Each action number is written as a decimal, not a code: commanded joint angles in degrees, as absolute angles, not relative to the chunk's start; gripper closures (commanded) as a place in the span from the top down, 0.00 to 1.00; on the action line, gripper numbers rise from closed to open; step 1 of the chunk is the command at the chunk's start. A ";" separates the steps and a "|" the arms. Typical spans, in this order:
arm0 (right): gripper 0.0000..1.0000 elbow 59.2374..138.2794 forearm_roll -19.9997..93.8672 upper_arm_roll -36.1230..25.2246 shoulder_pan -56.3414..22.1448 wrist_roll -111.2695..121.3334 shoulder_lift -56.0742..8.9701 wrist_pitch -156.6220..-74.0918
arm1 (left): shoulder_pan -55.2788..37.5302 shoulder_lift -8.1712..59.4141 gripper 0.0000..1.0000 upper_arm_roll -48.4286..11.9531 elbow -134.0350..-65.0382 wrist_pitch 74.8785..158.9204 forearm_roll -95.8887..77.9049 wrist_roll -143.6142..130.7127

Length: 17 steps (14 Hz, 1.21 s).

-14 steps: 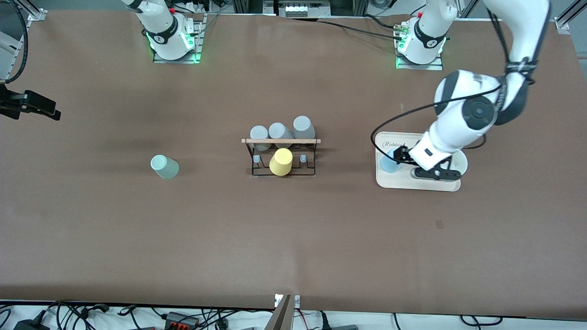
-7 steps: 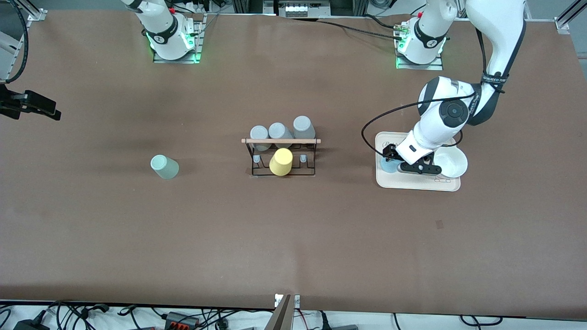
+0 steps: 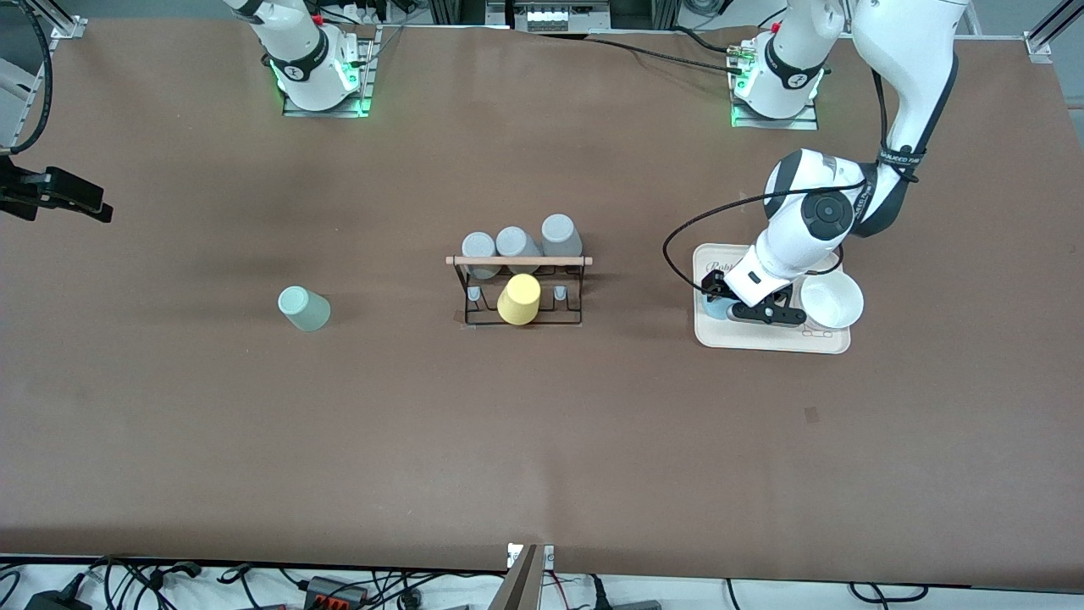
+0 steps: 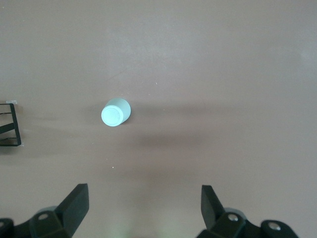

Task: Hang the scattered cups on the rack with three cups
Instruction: 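Reach the left gripper to the light-blue cup on the tray and grasp it, then carry the light-blue cup with the left gripper to the wire rack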

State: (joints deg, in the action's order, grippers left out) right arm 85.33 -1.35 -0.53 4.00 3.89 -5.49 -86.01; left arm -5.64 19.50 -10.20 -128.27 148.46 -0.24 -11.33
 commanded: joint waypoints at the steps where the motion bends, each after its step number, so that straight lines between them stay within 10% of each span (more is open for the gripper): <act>1: 1.00 84.38 -1.32 -0.44 4.04 3.34 -5.71 -84.99 | -5.71 18.98 0.73 -10.37 -129.81 149.41 1.14 -12.48; 5: 1.00 84.38 -1.32 -0.44 3.96 3.34 -5.71 -84.99 | -5.63 18.90 0.50 -10.37 -130.08 149.33 1.14 -12.57; 10: 1.00 84.38 -1.32 -0.44 3.87 3.34 -5.71 -84.99 | -5.27 16.27 0.44 -10.28 -128.07 148.45 1.14 -12.48; 17: 1.00 84.46 -1.32 -0.44 3.87 3.34 -5.71 -84.99 | -8.87 18.54 0.40 -10.72 -102.25 123.25 1.05 -15.63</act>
